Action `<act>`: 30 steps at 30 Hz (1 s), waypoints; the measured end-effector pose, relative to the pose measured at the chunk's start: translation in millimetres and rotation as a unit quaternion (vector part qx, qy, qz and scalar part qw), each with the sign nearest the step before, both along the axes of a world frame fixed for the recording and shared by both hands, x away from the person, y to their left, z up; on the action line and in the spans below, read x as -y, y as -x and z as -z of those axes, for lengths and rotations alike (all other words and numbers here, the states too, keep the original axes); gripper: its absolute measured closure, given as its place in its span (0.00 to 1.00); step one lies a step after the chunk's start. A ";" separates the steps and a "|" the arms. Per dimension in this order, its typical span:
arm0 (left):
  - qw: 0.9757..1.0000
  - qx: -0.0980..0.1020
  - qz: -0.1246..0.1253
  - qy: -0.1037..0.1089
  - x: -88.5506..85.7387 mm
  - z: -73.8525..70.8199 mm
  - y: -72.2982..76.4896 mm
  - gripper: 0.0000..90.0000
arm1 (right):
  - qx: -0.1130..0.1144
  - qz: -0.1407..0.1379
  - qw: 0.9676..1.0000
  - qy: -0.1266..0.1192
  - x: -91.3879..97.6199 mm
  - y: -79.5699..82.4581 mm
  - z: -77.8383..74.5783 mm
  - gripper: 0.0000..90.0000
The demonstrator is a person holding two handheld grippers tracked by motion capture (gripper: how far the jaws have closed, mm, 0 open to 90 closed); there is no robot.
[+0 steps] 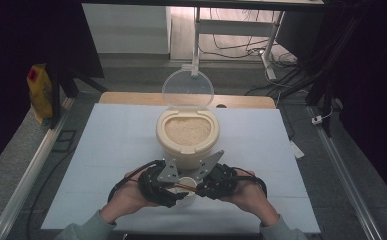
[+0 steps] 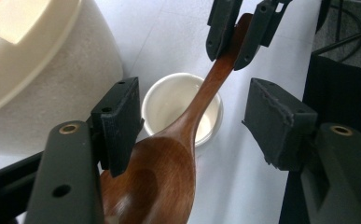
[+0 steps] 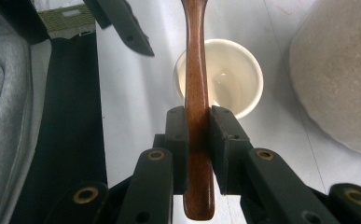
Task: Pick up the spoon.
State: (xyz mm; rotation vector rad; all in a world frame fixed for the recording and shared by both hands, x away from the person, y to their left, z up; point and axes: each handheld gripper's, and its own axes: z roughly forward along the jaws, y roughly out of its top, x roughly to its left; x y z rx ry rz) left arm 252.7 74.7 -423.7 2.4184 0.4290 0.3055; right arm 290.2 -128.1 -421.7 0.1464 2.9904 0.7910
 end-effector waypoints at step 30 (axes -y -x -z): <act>0.998 0.016 0.020 -0.064 3.4 12.3 1.9 0.73 | 0.020 -0.029 0.999 0.000 -14.2 2.7 -6.0 0.86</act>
